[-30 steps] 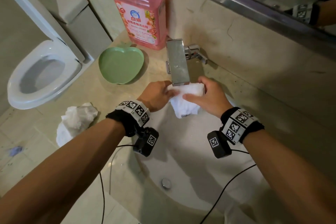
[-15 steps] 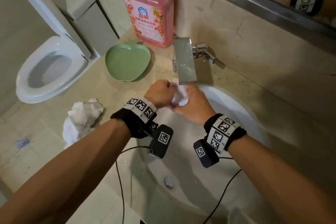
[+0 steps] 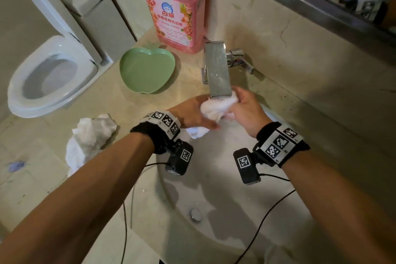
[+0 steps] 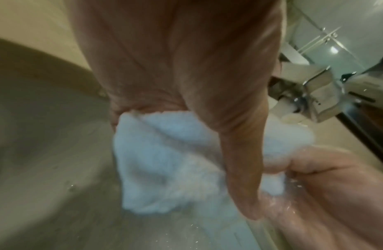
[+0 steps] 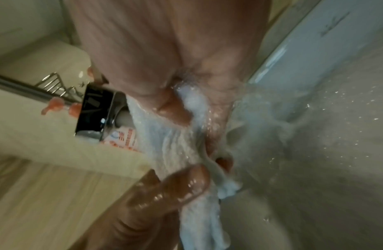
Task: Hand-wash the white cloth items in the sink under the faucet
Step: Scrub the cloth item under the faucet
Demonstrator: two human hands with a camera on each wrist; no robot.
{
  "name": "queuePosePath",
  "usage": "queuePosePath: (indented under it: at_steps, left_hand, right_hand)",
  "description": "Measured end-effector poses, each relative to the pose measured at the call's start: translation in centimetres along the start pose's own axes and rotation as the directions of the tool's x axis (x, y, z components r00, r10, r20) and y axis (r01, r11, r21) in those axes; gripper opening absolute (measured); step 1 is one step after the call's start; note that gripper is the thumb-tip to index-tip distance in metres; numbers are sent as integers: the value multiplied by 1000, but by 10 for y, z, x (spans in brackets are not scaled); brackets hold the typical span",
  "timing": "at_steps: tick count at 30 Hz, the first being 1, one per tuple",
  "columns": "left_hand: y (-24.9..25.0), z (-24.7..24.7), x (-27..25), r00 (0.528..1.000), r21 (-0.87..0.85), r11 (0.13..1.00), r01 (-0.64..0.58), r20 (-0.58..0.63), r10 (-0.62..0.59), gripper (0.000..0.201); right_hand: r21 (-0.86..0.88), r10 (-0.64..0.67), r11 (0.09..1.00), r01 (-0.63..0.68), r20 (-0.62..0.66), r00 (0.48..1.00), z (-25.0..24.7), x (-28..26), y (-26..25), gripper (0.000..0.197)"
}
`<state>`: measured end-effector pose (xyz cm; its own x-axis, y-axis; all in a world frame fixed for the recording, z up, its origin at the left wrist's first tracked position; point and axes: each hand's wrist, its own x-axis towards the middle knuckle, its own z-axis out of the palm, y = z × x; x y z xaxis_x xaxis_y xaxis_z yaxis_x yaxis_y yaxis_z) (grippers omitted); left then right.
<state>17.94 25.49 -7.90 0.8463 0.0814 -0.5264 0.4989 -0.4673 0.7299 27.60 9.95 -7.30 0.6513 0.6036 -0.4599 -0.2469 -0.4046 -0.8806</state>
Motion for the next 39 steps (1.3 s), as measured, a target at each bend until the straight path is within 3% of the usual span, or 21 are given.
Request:
queuePosePath:
  at_steps: [4, 6, 8, 10, 13, 15, 18, 23, 26, 30, 32, 34, 37, 39]
  left_hand:
    - [-1, 10, 13, 999, 141, 990, -3, -36, 8, 87]
    - [-1, 12, 16, 990, 255, 966, 47, -139, -11, 65]
    - [3, 10, 16, 969, 339, 941, -2, -231, 85, 46]
    - [10, 9, 16, 961, 409, 909, -80, -210, 179, 38]
    - [18, 14, 15, 980, 415, 899, -137, -76, 185, 58]
    - [17, 14, 15, 982, 388, 908, -158, -32, 184, 64]
    - [8, 3, 12, 995, 232, 972, -25, -83, 46, 75]
    - [1, -6, 8, 994, -26, 997, 74, 81, -71, 70]
    - [-9, -12, -1, 999, 43, 999, 32, -38, -31, 58]
    - [-15, -10, -18, 968, 271, 961, -60, -219, 122, 49]
    - [-16, -11, -24, 967, 273, 960, -62, -223, 126, 53]
    - [-17, -15, -29, 979, 201, 979, -11, -196, 51, 47]
    - [-21, -18, -32, 976, 243, 970, 22, -217, 32, 37]
    - [-21, -18, -34, 969, 264, 964, 39, -246, 28, 38]
  right_hand:
    - [32, -35, 999, 34, 37, 999, -16, -7, 8, 45]
    - [-31, 0, 1000, 2, 60, 998, -24, -7, 11, 42]
    - [-48, 83, 996, -78, 102, 991, -31, -9, 10, 25]
    - [-64, 193, 981, -186, 138, 971, -34, -7, 9, 46]
    - [-257, 242, 946, -196, 162, 957, -29, -1, 8, 59]
    - [-349, 190, 929, -126, 154, 970, -28, 0, 9, 58]
    - [-400, -4, 915, 48, 109, 994, -29, 0, 9, 47]
    - [-398, -228, 879, 264, 136, 964, -14, 1, 6, 43]
    - [-376, -201, 888, 264, 198, 959, -8, 3, 8, 44]
    - [-428, -36, 897, 114, 187, 982, -7, 8, 11, 44]
    - [-480, -97, 861, 168, 170, 981, -3, 8, 10, 39]
    - [-509, -203, 815, 276, 195, 960, 1, 6, 8, 37]
    - [-604, -356, 682, 413, 220, 908, 9, 4, 6, 20]
    - [-616, -381, 667, 419, 201, 902, 11, 5, 7, 18]
